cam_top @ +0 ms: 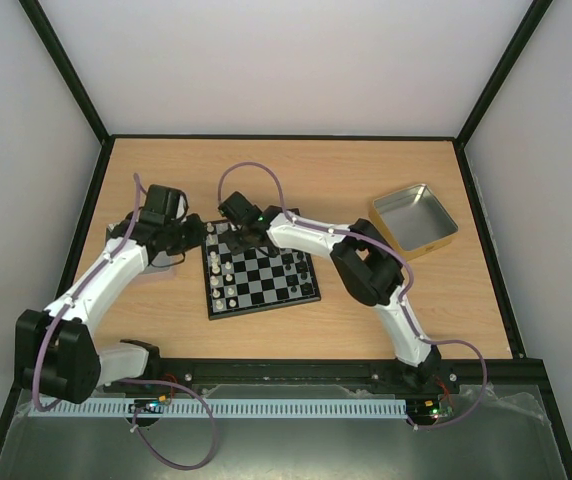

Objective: Set up the chess pieces on the board
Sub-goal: Move the chess piece to the chessboard, then place the chess piece on the chessboard.

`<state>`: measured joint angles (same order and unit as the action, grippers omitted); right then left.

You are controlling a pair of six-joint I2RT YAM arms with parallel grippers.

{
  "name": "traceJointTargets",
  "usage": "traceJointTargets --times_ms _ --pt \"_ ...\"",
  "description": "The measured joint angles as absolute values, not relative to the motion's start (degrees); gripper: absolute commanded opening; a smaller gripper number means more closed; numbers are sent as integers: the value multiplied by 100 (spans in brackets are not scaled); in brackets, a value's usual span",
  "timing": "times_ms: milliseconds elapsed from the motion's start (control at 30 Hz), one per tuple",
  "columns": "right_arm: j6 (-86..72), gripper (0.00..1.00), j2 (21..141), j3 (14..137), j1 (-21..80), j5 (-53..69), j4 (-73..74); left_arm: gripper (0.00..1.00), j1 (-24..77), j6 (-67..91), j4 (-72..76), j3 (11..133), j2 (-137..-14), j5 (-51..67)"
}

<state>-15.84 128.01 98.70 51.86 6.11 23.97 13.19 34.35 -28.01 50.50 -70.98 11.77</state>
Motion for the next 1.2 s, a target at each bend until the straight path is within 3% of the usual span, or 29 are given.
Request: traceJointTargets --times_ms 367,700,1200 --pt "-1737 23 12110 8827 5159 506 2209 4 1389 3201 -2936 5476 -7690 1417" --pt "-2222 36 11465 8014 4952 604 1865 6 1894 2934 -3413 6099 -8696 1361" --pt "-2895 36 10315 7255 4842 757 679 8 2351 2624 -4176 6921 -9911 904"
